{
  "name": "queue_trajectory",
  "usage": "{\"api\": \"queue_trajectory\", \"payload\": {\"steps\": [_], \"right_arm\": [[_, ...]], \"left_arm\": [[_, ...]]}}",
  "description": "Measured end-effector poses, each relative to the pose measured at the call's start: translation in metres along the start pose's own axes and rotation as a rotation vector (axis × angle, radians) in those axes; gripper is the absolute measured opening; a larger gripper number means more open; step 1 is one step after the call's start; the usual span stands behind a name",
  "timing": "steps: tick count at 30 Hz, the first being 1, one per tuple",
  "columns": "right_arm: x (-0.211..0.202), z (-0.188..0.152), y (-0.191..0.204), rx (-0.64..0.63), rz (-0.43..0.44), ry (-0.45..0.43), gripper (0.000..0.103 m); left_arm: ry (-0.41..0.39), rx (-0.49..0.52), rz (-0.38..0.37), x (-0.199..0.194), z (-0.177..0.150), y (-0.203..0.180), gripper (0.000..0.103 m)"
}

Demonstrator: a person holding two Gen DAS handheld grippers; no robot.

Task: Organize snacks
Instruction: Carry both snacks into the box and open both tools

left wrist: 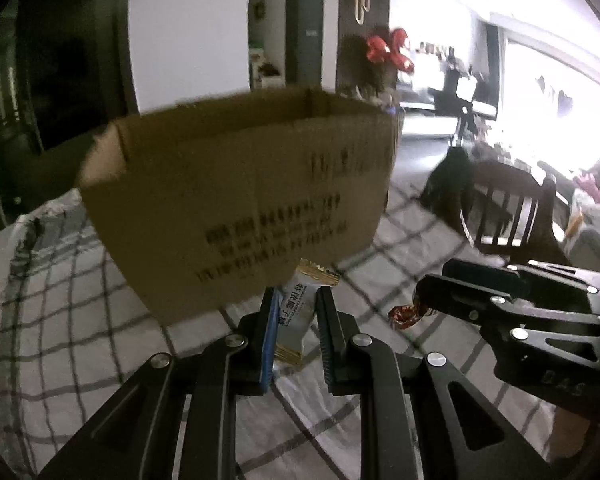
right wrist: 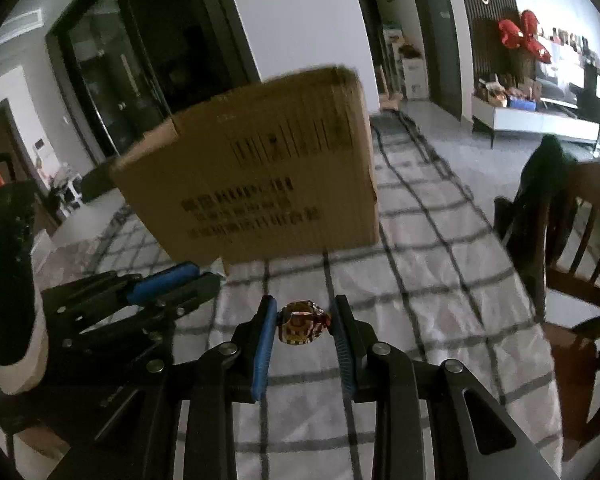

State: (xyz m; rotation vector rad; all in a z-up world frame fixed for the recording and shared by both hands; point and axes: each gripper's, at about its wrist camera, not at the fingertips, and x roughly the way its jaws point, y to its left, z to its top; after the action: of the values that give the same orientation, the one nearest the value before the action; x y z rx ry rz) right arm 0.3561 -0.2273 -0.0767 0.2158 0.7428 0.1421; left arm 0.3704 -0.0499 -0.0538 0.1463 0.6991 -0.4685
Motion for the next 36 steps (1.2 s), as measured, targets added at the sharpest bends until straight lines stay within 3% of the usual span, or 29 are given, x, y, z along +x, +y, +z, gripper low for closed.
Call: {"api": "queue_trajectory", "payload": {"steps": [11,20,33,36], "right_arm": [[-0.042,0.051,0.018,-0.056,0.043,-0.160,0.030],[-0.041,0.103,0.027,-0.125,0.043,-0.243,0.030],[-0.003,0.148,0.033,-0.190,0.031,-0.252,0.030],[0.007,0.154,0.031,-0.187,0.032,-0.234,0.030]], "left_arm": [[-0.133,-0.053,0.077,-0.049,0.043,0.012,0.020],[-0.199,-0.078,0.158,-0.052,0.079,0.034,0.020],[-0.167,-0.137,0.189,-0.007,0.111,0.065,0.020],[-0.155,-0.144,0.193,0.000,0.114,0.068,0.027]]}}
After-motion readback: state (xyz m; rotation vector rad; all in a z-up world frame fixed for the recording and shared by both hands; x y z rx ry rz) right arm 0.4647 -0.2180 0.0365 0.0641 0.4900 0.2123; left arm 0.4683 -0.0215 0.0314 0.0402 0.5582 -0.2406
